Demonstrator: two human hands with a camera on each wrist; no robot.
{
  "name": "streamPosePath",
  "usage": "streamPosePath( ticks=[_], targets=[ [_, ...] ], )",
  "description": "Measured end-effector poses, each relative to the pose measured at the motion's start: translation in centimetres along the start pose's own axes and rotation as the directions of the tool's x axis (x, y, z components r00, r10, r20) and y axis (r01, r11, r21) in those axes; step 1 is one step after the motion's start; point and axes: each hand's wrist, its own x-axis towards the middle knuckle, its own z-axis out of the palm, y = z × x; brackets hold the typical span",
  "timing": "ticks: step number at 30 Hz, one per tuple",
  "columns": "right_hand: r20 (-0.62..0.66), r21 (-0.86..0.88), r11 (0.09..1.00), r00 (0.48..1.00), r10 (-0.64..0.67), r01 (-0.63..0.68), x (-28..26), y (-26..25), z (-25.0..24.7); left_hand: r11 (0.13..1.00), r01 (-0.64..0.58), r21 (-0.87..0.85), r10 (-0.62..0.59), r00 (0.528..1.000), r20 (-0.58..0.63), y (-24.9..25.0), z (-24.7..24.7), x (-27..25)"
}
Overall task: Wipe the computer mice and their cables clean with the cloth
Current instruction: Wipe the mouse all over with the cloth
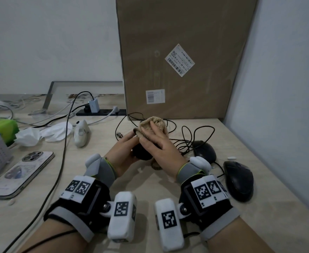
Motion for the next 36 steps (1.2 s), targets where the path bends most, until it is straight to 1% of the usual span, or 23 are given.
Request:
streamPosePath(
  ticks=[3, 5, 8, 9, 11, 13, 14, 17, 18, 19, 20, 21, 22, 24, 26, 27, 28, 29, 31, 32, 34, 36],
  targets=[
    [-0.085, -0.028, 1.0, 0.996, 0.004, -0.006, 0.0, -0.2, -0.4, 0.996, 0.045, 0.077, -0.05, 0.996, 0.076, 0.0, 0.3, -0.2],
    [-0.155, -0.03, 0.999, 0.988, 0.018, -0.023, 0.2, -0.1, -0.7, 0.989, 0.082, 0.124, -0.092, 0.992, 0.081, 0.1, 0.2, -0.3],
    [-0.239, -0.06, 0.998, 0.971, -0.013, -0.002, 0.4, 0.3, -0.8, 0.971, 0.152, 0.184, -0.168, 0.983, 0.075, 0.9, -0.1, -0.8],
    [-0.24, -0.025, 1.0, 0.971, -0.004, -0.002, 0.4, 0.3, -0.9, 0.966, 0.172, 0.194, -0.189, 0.979, 0.073, 1.2, -0.4, -0.9],
    [-0.196, 0.096, 0.994, 0.979, 0.062, -0.044, 0.1, -0.1, -1.2, 0.964, 0.182, 0.192, -0.201, 0.976, 0.086, 1.8, -1.1, -1.0],
    [-0.163, 0.184, 0.979, 0.98, 0.112, -0.082, -0.2, -0.5, -1.6, 0.977, 0.166, 0.134, -0.177, 0.981, 0.08, 2.0, -2.0, -0.7],
    [-0.17, 0.214, 0.973, 0.977, 0.13, -0.092, -0.1, -0.4, -1.8, 0.982, 0.156, 0.104, -0.164, 0.984, 0.067, 2.1, -2.2, -0.7],
    [-0.189, 0.324, 0.939, 0.964, 0.185, -0.116, -0.2, -0.7, -2.0, 0.996, 0.087, 0.017, -0.087, 0.996, 0.003, 2.2, -1.8, -0.8],
    [-0.188, 0.359, 0.926, 0.962, 0.198, -0.12, -0.2, -0.7, -2.0, 0.998, 0.061, -0.019, -0.061, 0.998, -0.035, 2.2, -1.8, -0.7],
    [-0.191, 0.394, 0.912, 0.96, 0.204, -0.115, -0.1, -0.6, -1.9, 0.997, 0.021, -0.07, -0.026, 0.997, -0.076, 2.3, -1.8, -0.7],
    [-0.193, 0.43, 0.897, 0.96, 0.205, -0.105, -0.1, -0.6, -1.9, 0.99, -0.044, -0.136, 0.026, 0.991, -0.128, 2.6, -1.9, -0.6],
    [-0.196, 0.457, 0.885, 0.96, 0.198, -0.09, -0.1, -0.5, -1.9, 0.97, -0.119, -0.21, 0.075, 0.976, -0.205, 2.9, -2.4, -0.5],
    [-0.205, 0.468, 0.88, 0.96, 0.191, -0.075, -0.1, -0.5, -1.8, 0.942, -0.182, -0.283, 0.098, 0.953, -0.286, 3.3, -3.0, -0.3],
    [-0.22, 0.433, 0.899, 0.96, 0.173, -0.063, 0.1, -0.2, -1.6, 0.876, -0.274, -0.397, 0.083, 0.896, -0.437, 3.7, -4.6, 0.3],
    [-0.218, 0.4, 0.915, 0.964, 0.15, -0.052, 0.1, -0.1, -1.3, 0.829, -0.339, -0.445, 0.076, 0.856, -0.511, 3.8, -5.6, 0.4],
    [-0.224, 0.399, 0.916, 0.964, 0.142, -0.042, 0.2, 0.1, -1.3, 0.82, -0.35, -0.452, 0.076, 0.85, -0.521, 3.7, -5.6, 0.5],
    [-0.233, 0.4, 0.916, 0.963, 0.136, -0.033, 0.2, 0.1, -1.2, 0.821, -0.34, -0.458, 0.072, 0.858, -0.508, 3.6, -5.4, 0.4],
    [-0.247, 0.402, 0.915, 0.96, 0.134, -0.025, 0.2, 0.2, -1.3, 0.82, -0.31, -0.482, 0.06, 0.883, -0.466, 3.5, -5.1, 0.3],
    [-0.27, 0.415, 0.91, 0.954, 0.134, -0.011, 0.1, 0.1, -1.5, 0.821, -0.205, -0.532, 0.026, 0.946, -0.324, 3.1, -4.2, 0.1],
    [-0.273, 0.419, 0.908, 0.953, 0.134, -0.007, 0.1, 0.0, -1.6, 0.832, -0.145, -0.535, 0.004, 0.967, -0.255, 2.9, -3.6, -0.1],
    [-0.268, 0.414, 0.91, 0.955, 0.125, -0.003, 0.0, -0.1, -1.6, 0.861, -0.041, -0.507, -0.03, 0.991, -0.13, 2.6, -2.3, -0.5],
    [-0.261, 0.397, 0.918, 0.958, 0.117, -0.004, -0.1, -0.2, -1.5, 0.882, 0.037, -0.469, -0.053, 0.998, -0.021, 2.4, -1.3, -0.8]
  ],
)
